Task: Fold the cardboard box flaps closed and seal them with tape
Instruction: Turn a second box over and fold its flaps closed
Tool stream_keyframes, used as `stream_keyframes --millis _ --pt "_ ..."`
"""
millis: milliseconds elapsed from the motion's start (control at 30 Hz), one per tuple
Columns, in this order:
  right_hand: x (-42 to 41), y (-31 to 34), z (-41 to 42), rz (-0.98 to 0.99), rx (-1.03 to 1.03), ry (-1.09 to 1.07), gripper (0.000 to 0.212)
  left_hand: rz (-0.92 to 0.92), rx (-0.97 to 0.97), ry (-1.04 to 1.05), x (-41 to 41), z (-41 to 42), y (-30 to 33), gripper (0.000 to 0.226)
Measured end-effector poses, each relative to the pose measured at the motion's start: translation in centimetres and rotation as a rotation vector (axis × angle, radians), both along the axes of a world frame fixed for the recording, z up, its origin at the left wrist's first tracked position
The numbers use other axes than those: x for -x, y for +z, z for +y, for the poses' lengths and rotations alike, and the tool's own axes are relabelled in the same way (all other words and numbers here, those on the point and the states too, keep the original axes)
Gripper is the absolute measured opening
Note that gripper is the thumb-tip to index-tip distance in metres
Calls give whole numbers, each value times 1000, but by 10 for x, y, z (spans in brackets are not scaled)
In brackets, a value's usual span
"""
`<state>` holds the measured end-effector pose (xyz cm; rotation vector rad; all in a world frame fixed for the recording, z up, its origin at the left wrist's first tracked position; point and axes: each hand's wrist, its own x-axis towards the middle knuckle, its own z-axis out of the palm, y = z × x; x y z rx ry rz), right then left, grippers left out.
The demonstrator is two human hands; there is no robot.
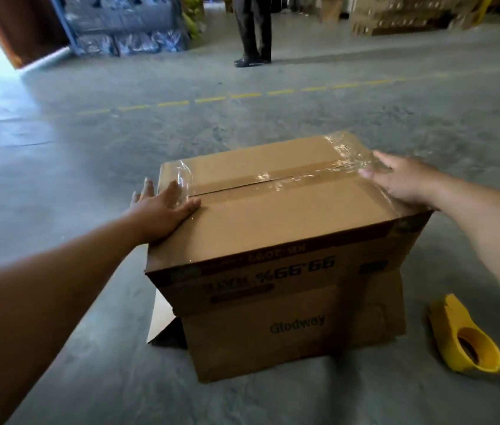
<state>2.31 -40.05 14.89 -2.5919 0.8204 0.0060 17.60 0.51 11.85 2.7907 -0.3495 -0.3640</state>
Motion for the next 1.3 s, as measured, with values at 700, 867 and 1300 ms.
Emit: stream_keyframes --millis 700,867,1300 --pt "45 -15 80 -504 57 -77 91 -334 601 13 -2 53 14 98" --pt "63 -44 97 -666 80 -141 91 -445 668 2 6 65 -9 104" --pt "64 -44 95 -881 167 -149 91 -607 797 -88 -20 54 1 104"
